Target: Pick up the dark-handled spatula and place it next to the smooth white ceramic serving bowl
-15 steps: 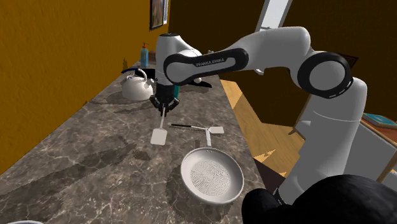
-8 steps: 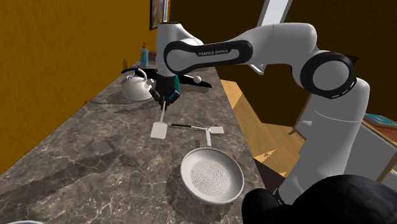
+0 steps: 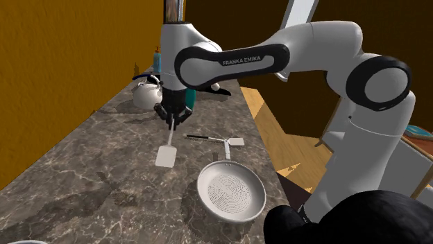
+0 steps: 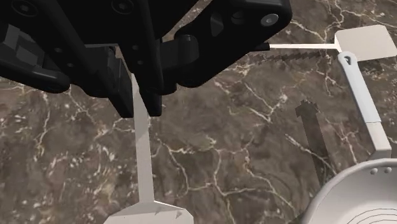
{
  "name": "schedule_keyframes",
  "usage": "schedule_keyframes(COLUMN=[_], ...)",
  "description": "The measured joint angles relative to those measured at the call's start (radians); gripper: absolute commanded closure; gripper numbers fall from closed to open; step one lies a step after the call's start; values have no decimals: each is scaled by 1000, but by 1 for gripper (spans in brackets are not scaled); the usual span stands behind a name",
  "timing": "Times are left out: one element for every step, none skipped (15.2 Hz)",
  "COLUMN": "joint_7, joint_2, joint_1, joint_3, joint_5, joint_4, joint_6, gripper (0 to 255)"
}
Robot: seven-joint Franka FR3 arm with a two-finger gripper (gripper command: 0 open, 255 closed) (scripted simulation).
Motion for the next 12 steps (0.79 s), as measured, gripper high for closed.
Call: schedule_keyframes(joint_7=[25, 45, 65, 88, 108, 129, 149, 176, 200, 222, 246, 273], joint_2=[-2, -7, -13, -21, -21, -24, -20, -11, -17, -16, -10, -8], joint_1=[15, 26, 39, 50, 62, 74, 86, 103, 117, 130, 144, 161], joint_3=[10, 19, 28, 37, 45, 54, 61, 71, 81, 90, 99, 109], joint_5=[-1, 0, 1, 3, 2, 1, -1, -7, -6, -8, -13, -15], joint_4=[-2, -7, -9, -30, -28, -29, -28, -17, -24, -23, -17, -17], joint_6=[-2, -4, -8, 3, -2, -5, -4, -11, -11, -13, -16, -17], gripper=[255, 255, 255, 255, 255, 255, 255, 255, 255, 255, 255, 255])
